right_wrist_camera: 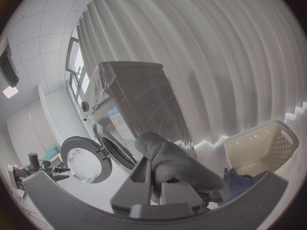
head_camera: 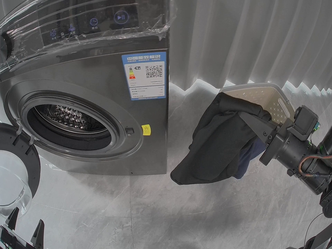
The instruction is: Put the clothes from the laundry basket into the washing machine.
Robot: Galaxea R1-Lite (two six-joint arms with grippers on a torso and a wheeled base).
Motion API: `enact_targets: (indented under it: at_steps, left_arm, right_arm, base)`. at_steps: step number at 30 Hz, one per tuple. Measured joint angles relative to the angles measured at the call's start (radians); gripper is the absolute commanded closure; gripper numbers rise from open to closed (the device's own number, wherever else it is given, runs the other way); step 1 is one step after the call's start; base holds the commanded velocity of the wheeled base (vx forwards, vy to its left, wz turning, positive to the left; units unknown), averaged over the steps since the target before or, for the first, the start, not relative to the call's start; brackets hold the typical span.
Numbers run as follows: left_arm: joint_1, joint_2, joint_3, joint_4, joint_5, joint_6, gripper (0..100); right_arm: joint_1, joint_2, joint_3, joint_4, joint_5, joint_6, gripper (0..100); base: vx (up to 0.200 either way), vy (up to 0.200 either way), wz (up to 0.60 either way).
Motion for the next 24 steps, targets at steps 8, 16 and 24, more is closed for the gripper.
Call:
enact_targets:
  at_steps: [8, 16, 24]
  left_arm:
    - [0.000, 0.000, 0.000, 0.001, 0.001, 0.000, 0]
    - [0.001, 0.000, 0.000, 0.001, 0.000, 0.000, 0]
    - [0.000, 0.000, 0.000, 0.001, 0.000, -0.002, 0]
  right_arm:
    - [-0.001, 0.004, 0.000, 0.000, -0.002, 0.000, 100]
    - [-0.014, 0.010, -0.012, 0.004, -0.097, -0.002, 100]
    - [-0.018, 0.015, -0.032, 0.045, -0.194, -0.006, 100]
  base:
    - [-0.200, 0.000, 0.00]
    - [-0.050, 0.000, 0.00]
    - [0.000, 0.125, 0.00]
